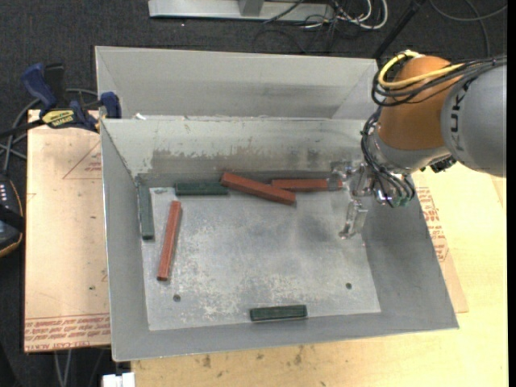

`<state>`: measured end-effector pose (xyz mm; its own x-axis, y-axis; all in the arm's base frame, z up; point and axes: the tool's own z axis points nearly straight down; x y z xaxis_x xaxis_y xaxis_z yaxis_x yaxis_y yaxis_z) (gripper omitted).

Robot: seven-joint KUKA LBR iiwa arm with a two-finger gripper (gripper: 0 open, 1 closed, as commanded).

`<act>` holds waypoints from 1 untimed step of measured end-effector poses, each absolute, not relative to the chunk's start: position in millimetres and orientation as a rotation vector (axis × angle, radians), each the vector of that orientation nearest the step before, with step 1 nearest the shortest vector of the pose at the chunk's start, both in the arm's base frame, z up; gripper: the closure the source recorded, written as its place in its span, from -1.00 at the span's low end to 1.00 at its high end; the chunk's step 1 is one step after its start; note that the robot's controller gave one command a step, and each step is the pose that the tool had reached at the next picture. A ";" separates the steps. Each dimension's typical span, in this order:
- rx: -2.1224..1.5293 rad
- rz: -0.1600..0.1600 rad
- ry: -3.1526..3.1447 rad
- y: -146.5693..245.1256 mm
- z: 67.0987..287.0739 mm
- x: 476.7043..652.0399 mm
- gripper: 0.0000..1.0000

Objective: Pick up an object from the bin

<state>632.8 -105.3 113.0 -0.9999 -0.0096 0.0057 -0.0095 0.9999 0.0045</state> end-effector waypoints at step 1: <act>-0.025 -0.008 -3.143 -36.8 79.9 654.4 -1.00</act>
Offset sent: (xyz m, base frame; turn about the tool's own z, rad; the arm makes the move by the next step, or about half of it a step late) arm 0.0209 0.0618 -0.0309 0.0329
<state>654.4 -36.8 79.9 -0.9999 0.0159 -0.0015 0.0159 0.9999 0.0051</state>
